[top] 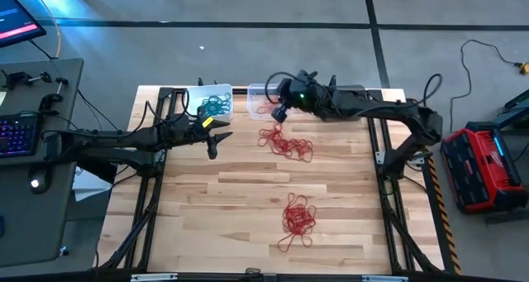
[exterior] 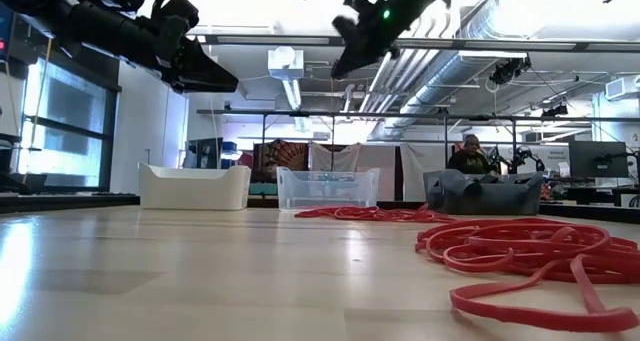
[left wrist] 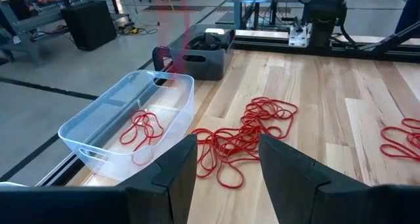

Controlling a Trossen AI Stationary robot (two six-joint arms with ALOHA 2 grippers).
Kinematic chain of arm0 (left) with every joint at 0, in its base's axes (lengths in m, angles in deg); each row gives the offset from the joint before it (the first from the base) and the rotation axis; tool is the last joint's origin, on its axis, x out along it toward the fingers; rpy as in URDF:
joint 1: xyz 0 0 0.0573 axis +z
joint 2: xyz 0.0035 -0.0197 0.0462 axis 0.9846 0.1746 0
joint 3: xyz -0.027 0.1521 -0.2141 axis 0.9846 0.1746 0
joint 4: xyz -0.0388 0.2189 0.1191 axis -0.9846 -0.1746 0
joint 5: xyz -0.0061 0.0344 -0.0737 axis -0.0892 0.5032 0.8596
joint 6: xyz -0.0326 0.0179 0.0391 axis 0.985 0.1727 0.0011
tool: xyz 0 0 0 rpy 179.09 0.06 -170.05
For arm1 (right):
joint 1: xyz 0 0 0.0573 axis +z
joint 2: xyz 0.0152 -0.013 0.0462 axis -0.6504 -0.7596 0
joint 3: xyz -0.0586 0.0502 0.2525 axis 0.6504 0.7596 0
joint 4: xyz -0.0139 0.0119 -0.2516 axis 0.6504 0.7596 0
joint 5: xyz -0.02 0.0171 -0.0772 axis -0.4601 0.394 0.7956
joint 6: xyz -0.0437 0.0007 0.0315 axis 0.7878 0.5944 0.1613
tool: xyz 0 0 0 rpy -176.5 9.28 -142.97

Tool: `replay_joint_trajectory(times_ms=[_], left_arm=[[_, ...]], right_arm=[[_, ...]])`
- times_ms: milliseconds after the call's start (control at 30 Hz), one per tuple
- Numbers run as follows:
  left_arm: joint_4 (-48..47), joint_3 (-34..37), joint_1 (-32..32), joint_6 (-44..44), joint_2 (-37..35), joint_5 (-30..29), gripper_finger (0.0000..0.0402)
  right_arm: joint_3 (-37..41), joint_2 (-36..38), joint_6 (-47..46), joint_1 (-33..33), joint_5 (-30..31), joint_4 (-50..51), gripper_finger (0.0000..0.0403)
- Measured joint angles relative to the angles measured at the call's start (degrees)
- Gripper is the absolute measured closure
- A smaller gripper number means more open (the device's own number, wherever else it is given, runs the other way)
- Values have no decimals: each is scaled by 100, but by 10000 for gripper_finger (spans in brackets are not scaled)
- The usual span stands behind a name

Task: Sort rubber bands into baskets
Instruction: Put the red rubber band into the transparent bin

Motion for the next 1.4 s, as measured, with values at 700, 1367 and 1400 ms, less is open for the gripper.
replay_joint_trajectory(times_ms=[700, 1367, 1400], left_arm=[[-2, 0, -2, 44, 0, 15, 245], [709, 2, 0, 195, 942, 451, 394], [845, 2, 0, 195, 1026, 450, 393]], right_arm=[[8, -1607, -552, -1149, -777, -1595, 403], [-332, -1949, -447, -1330, -1527, -557, 303], [-385, -1947, -430, -1330, -1529, -479, 298]])
